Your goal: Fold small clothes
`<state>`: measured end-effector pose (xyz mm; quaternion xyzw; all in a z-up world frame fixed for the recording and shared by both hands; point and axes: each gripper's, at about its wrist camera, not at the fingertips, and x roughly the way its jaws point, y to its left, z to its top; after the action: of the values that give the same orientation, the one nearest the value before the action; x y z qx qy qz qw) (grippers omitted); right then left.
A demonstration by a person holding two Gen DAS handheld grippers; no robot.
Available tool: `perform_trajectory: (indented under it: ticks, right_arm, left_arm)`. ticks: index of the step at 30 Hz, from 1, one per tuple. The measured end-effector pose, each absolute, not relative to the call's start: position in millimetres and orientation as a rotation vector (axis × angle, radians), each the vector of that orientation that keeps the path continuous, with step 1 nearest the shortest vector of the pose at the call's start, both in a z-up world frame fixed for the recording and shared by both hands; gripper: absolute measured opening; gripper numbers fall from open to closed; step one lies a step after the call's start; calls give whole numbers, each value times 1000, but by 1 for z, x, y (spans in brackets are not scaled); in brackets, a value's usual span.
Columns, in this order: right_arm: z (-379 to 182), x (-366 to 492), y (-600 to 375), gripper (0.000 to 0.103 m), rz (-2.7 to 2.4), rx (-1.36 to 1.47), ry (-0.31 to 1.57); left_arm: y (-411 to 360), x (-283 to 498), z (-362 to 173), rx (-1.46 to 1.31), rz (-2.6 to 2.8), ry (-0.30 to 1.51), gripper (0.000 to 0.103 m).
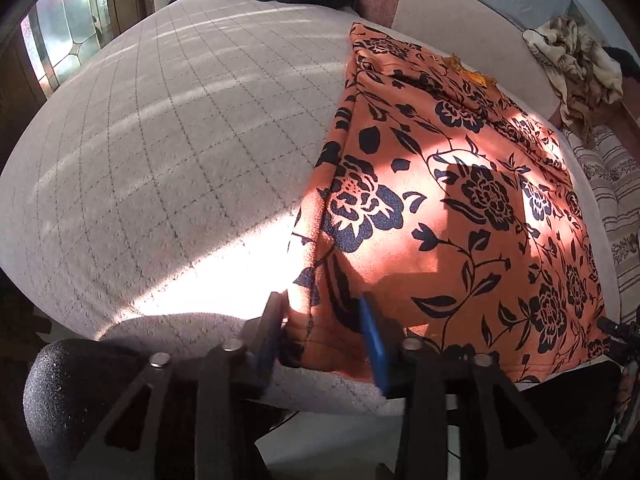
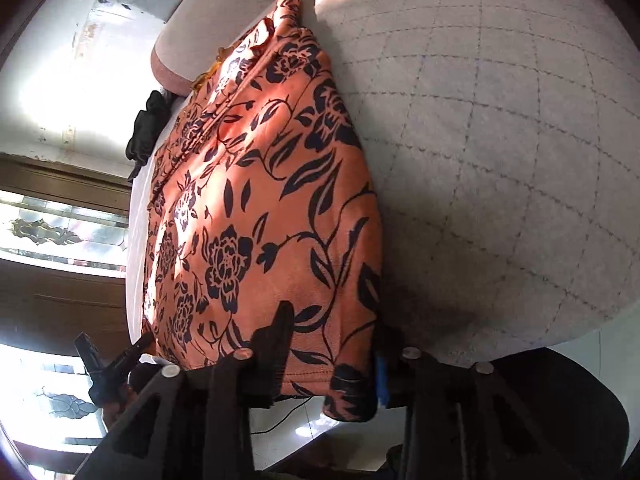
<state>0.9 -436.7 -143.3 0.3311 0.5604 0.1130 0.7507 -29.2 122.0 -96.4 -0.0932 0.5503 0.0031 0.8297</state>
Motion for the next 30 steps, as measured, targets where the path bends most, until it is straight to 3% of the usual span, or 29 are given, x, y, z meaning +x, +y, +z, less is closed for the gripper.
perform_trajectory:
  ticks: [1,2,3,4,5,6,16,22,26,28,30]
  right_arm:
    - [-143,2,-436,53,257,735,1222]
    - [-144,3,-435,54,255,740,1223]
    - [-145,3,-434,53,244,734,1229]
    - [-144,4,-433,42,235,713,1235]
    - [-142,4,-432,11,218,685,1238]
    - [-142,4,-434,5,222,701,1236]
    - [-76,30,-452,5,341,840,1007]
    - [-39,111,-459,5,369,859,872]
    - [-16,189,-476,5,340,893,759]
    - [-19,235,-481,8,334,908,748]
    - [-41,284,-477,9,340,883,808]
  left_arm:
    - [121,-28,-99,-188,15,1176,62]
    - [120,-28,-99,-173,22,1171,60]
    - [118,-28,-98,-154,24,1166,51]
    - [117,-27,-96,-147,6,1161,10]
    - [119,-26,-92,-169,-28,1166,8]
    - [122,-26,-87,-200,-32,1158,8]
    - [129,15,11,-309,-119,951,8]
    - [125,108,49,-286,-132,843,8]
    - [121,197,48,-285,-96,814,8]
    - [120,242,29,-291,-30,799,14]
    - [118,288,-8,-277,48,855,34]
